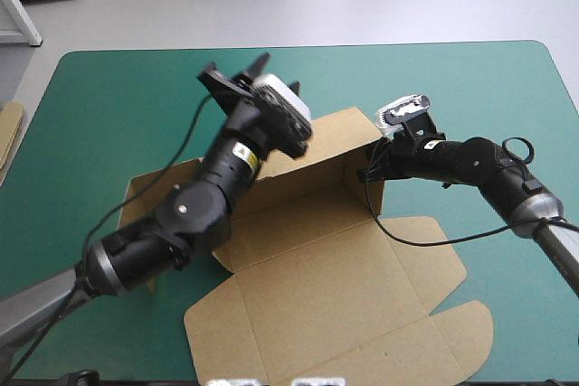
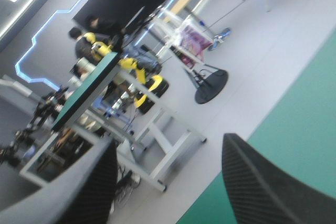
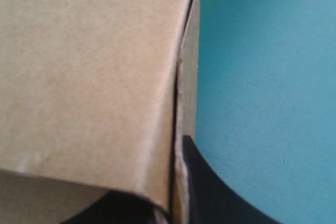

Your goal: Fold the box

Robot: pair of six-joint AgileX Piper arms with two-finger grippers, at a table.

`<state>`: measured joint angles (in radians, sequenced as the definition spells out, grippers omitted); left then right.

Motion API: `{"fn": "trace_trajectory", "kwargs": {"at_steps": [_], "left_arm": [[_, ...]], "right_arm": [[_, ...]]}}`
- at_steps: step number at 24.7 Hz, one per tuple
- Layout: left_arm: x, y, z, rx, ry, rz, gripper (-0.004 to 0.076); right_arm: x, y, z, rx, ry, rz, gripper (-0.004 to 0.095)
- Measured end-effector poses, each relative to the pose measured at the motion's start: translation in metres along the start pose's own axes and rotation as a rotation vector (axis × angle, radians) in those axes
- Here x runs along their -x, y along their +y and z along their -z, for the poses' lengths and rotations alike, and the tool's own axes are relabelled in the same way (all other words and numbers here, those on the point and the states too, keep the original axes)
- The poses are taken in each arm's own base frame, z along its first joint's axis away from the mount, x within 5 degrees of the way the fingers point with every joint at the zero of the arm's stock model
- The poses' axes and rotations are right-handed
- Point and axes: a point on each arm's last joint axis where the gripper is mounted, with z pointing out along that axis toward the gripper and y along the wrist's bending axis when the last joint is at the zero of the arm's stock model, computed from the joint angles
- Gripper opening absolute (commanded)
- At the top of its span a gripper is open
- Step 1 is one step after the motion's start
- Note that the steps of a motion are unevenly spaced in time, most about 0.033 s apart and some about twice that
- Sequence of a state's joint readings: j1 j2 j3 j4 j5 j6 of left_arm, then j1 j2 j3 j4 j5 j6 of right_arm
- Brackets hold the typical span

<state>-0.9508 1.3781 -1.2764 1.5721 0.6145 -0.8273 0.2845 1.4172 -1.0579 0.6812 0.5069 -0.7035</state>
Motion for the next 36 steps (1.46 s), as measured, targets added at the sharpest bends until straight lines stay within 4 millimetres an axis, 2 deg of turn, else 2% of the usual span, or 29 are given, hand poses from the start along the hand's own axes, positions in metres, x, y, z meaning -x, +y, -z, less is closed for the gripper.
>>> {"fn": "trace_trajectory", "kwargs": {"at_steps": [3, 7, 8, 10, 12, 13, 14, 18, 21, 27, 29, 32, 36], "left_arm": [[-0.02, 0.046, -0.018, 0.1, 0.082, 0.133, 0.0423], [-0.064, 0.1, -0.03, 0.216, 0.216, 0.345, 0.0423], [-0.083, 0.117, -0.032, 0.252, 0.266, 0.426, 0.0423], [-0.117, 0.143, -0.029, 0.298, 0.362, 0.53, 0.0423], [-0.142, 0.162, -0.022, 0.337, 0.446, 0.566, 0.0405], [-0.149, 0.166, -0.02, 0.344, 0.473, 0.583, 0.0399], [-0.165, 0.174, -0.014, 0.365, 0.553, 0.612, 0.0399], [-0.227, 0.179, 0.005, 0.335, 0.868, 0.79, 0.0399], [-0.263, 0.172, 0.019, 0.272, 0.964, 0.966, 0.0399], [-0.272, 0.172, 0.025, 0.237, 0.971, 0.994, 0.0399], [-0.272, 0.171, 0.024, 0.226, 0.97, 0.993, 0.0399], [-0.271, 0.169, 0.024, 0.203, 0.975, 0.995, 0.0398], [-0.271, 0.167, 0.025, 0.171, 0.989, 0.991, 0.0399]], "right_arm": [[0.0, 0.0, 0.0, 0.0, 0.0, -0.001, -0.0017], [0.0, 0.0, 0.0, -0.001, 0.0, -0.002, -0.0017], [0.0, 0.0, 0.0, -0.001, 0.0, -0.002, -0.0017], [0.0, 0.0, 0.0, 0.0, 0.002, -0.013, -0.0017], [0.0, 0.0, 0.0, -0.001, 0.002, -0.031, -0.0017], [0.0, 0.0, 0.0, -0.002, 0.002, -0.032, -0.0017], [0.0, 0.0, 0.0, -0.003, 0.001, -0.038, -0.0017], [0.007, 0.001, 0.005, -0.005, 0.023, -0.041, -0.0017], [0.024, -0.003, 0.019, -0.043, 0.062, -0.037, -0.0017], [0.063, -0.029, 0.054, -0.14, 0.082, -0.109, -0.0017], [0.075, -0.04, 0.059, -0.172, 0.119, -0.129, -0.0017], [0.085, -0.054, 0.05, -0.195, 0.223, -0.145, -0.0017], [0.088, -0.071, 0.017, -0.179, 0.359, -0.182, -0.0017]]}}
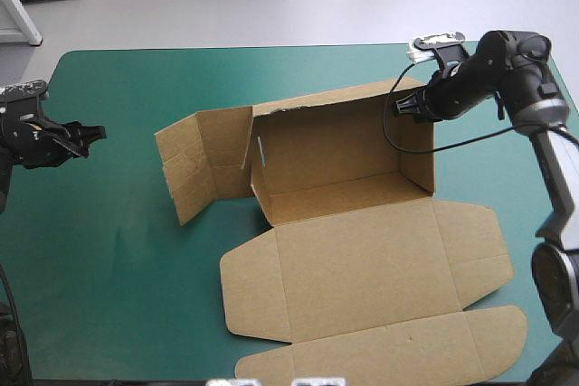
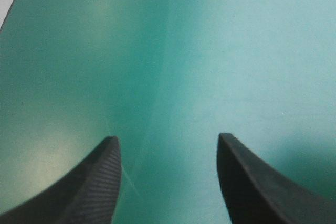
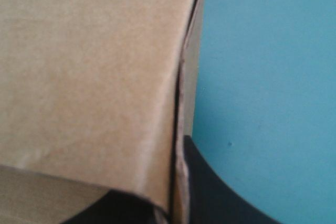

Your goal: Fold the box

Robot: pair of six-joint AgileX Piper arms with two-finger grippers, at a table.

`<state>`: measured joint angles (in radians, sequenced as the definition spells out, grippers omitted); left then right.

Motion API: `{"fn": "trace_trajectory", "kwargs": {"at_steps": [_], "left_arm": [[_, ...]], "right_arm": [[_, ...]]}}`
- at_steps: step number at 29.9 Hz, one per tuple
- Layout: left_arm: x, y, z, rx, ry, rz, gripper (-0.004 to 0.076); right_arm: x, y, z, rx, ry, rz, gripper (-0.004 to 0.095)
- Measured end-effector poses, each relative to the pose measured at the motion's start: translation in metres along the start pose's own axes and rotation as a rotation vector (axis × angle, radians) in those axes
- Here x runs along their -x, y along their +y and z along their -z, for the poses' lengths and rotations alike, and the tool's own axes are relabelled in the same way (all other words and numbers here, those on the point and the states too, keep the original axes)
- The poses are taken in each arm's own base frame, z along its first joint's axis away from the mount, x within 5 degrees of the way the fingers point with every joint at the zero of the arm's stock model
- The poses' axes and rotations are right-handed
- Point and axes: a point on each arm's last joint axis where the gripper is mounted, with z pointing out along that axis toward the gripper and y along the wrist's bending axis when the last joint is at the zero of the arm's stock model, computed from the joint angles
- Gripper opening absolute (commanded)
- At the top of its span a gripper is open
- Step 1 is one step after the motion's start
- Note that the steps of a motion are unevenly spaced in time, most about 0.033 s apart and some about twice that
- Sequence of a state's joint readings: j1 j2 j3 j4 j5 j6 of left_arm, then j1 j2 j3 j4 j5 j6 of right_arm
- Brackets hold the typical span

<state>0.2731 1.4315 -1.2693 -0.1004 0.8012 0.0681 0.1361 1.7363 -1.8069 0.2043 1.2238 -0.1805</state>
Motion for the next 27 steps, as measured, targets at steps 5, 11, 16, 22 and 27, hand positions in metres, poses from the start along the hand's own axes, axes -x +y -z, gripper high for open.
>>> {"fn": "trace_trajectory", "kwargs": {"at_steps": [5, 11, 16, 22, 27], "left_arm": [[-0.002, 0.0, 0.0, -0.002, 0.02, -0.012, 0.0399], [-0.006, 0.0, 0.0, -0.005, 0.065, -0.025, 0.0392], [-0.008, 0.0, 0.0, -0.008, 0.089, -0.028, 0.0388], [-0.009, 0.0, 0.0, -0.008, 0.096, -0.028, 0.0388], [-0.009, 0.0, 0.0, -0.008, 0.096, -0.029, 0.0388]], "right_arm": [[0.023, -0.011, -0.041, -0.001, 0.044, -0.028, -0.0012], [0.038, -0.017, -0.06, -0.015, 0.036, -0.027, 0.005], [0.04, -0.018, -0.069, -0.016, 0.038, -0.025, 0.036], [0.043, -0.021, -0.084, -0.013, 0.02, -0.033, 0.0613], [0.049, -0.02, -0.082, -0.011, -0.042, -0.035, 0.0604]]}}
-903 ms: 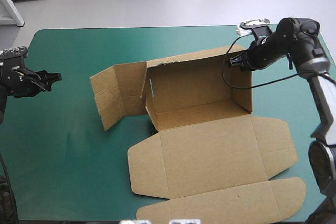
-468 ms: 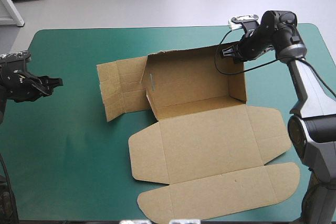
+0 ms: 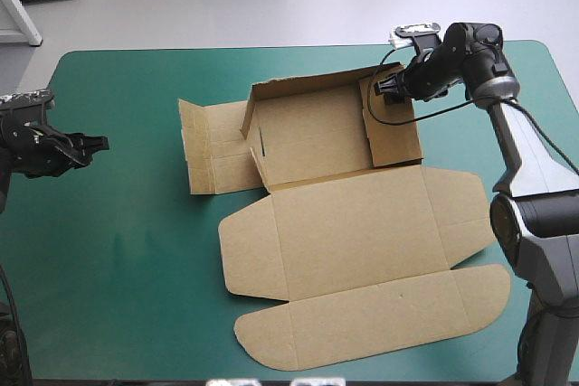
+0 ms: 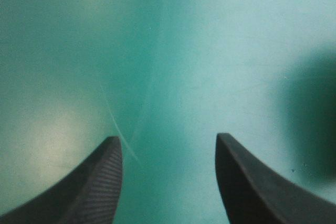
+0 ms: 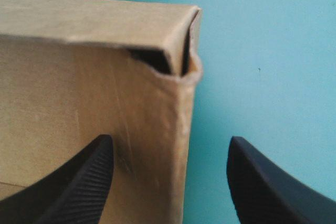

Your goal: Fold the box

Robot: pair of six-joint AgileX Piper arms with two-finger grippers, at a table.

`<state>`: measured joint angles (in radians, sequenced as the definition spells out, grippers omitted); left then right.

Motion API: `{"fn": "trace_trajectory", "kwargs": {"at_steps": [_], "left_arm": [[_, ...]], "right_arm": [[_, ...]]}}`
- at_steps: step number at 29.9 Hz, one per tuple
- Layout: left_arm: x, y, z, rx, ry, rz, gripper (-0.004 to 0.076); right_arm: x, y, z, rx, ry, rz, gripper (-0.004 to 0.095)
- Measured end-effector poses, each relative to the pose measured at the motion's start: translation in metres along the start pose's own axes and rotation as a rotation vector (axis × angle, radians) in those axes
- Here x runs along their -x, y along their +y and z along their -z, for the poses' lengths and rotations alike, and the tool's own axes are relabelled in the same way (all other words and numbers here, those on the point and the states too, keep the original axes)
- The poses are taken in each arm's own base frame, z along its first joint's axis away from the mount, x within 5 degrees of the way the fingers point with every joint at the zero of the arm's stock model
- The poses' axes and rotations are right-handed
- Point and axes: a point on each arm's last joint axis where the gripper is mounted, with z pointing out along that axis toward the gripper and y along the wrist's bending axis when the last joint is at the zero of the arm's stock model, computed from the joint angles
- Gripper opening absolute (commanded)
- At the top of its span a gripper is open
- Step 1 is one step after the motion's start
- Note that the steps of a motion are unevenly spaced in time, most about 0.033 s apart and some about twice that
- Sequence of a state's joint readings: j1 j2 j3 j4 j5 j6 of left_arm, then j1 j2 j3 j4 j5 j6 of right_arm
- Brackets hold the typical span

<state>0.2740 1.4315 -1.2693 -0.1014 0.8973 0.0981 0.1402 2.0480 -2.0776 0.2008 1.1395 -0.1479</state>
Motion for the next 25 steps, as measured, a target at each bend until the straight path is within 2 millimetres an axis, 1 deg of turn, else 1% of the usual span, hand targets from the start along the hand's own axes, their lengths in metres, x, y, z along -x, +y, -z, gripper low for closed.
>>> {"fn": "trace_trajectory", "kwargs": {"at_steps": [4, 7, 9, 12, 14, 17, 19, 22, 25], "left_arm": [[0.0, 0.0, 0.0, 0.0, 0.003, -0.001, 0.0388], [0.0, 0.0, 0.0, 0.0, 0.002, -0.005, 0.0388], [0.0, 0.0, 0.0, 0.0, 0.001, -0.014, 0.0388], [0.0, 0.0, 0.0, 0.0, -0.001, -0.02, 0.0388], [0.0, 0.0, 0.0, 0.0, -0.001, -0.022, 0.0388], [0.0, 0.0, 0.0, -0.001, -0.002, -0.021, 0.0388], [0.0, 0.0, 0.0, -0.002, -0.002, -0.02, 0.0388], [0.001, 0.0, 0.0, -0.001, -0.008, -0.02, 0.0388], [0.001, 0.0, 0.0, 0.0, -0.013, -0.02, 0.0388]], "right_arm": [[0.001, 0.0, 0.007, -0.009, 0.014, 0.01, 0.0597], [0.0, 0.001, 0.022, -0.037, 0.029, 0.03, 0.0564], [-0.001, 0.002, 0.038, -0.057, 0.013, 0.042, 0.0543], [-0.004, 0.009, 0.073, -0.06, -0.041, 0.049, 0.0536], [-0.01, 0.014, 0.094, -0.053, -0.063, 0.048, 0.0536], [-0.026, 0.019, 0.112, -0.044, -0.058, 0.025, 0.0536], [-0.041, 0.02, 0.113, -0.04, -0.02, 0.015, 0.0536], [-0.057, 0.019, 0.105, -0.043, 0.041, 0.008, 0.0536], [-0.058, 0.015, 0.09, -0.064, 0.037, 0.022, 0.0539]]}}
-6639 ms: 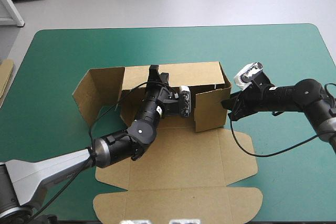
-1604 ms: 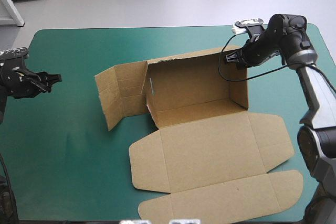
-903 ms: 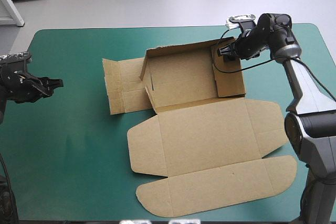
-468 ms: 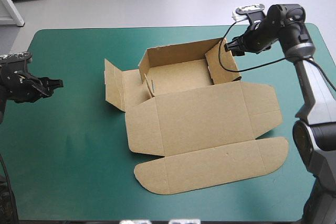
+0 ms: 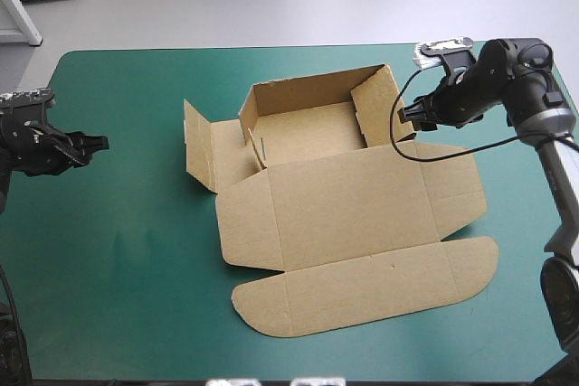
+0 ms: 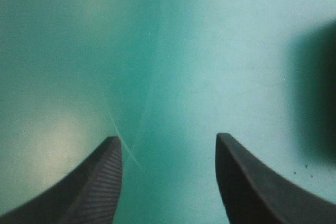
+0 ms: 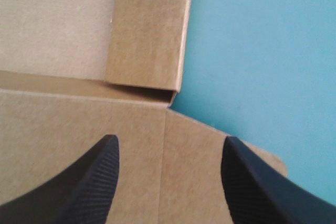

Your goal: Fold the box

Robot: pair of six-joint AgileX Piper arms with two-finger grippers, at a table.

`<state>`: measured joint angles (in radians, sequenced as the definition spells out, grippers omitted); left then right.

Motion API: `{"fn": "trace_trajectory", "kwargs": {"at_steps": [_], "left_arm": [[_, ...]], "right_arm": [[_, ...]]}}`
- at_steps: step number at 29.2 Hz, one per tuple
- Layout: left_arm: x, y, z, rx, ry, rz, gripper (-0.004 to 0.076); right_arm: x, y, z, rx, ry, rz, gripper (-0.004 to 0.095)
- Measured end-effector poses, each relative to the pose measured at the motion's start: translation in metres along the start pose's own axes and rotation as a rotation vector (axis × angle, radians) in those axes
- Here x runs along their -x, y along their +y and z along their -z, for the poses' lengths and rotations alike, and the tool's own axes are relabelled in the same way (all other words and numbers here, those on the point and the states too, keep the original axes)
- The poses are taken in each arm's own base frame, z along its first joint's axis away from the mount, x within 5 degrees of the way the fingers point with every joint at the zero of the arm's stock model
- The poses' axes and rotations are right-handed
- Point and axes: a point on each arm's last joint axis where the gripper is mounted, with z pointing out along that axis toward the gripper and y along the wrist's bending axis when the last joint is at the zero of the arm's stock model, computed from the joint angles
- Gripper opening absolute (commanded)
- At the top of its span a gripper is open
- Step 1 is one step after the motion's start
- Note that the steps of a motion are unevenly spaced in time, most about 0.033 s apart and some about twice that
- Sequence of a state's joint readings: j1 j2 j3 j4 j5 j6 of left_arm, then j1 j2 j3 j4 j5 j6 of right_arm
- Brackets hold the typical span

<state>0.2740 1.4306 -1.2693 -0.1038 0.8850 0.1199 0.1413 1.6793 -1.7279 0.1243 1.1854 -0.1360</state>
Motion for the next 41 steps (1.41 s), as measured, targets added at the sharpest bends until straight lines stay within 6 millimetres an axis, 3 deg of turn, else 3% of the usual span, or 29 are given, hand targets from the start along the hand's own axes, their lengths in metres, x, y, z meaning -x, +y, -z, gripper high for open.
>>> {"fn": "trace_trajectory", "kwargs": {"at_steps": [8, 15, 23, 26, 31, 41], "left_arm": [[0.0, 0.0, 0.0, 0.0, 0.0, 0.0, 0.0388], [0.0, 0.0, 0.0, 0.0, 0.0, 0.0, 0.0388], [0.0, 0.0, 0.0, -0.001, 0.001, 0.001, 0.0388], [0.0, 0.0, 0.0, 0.0, 0.002, 0.0, 0.0388], [0.0, 0.0, 0.0, 0.0, 0.003, 0.0, 0.0388], [0.001, 0.0, 0.0, 0.001, -0.012, 0.0, 0.0388]], "right_arm": [[0.02, -0.009, -0.045, -0.031, -0.113, 0.043, 0.0542], [0.035, -0.012, -0.087, -0.019, -0.092, 0.038, 0.0542], [0.053, -0.001, -0.133, -0.014, -0.009, 0.069, 0.0522], [0.054, 0.003, -0.147, -0.007, 0.017, 0.065, 0.0395], [0.048, 0.003, -0.165, -0.008, 0.073, 0.07, -0.0023], [0.052, 0.005, -0.155, -0.002, 0.053, 0.056, -0.0012]]}}
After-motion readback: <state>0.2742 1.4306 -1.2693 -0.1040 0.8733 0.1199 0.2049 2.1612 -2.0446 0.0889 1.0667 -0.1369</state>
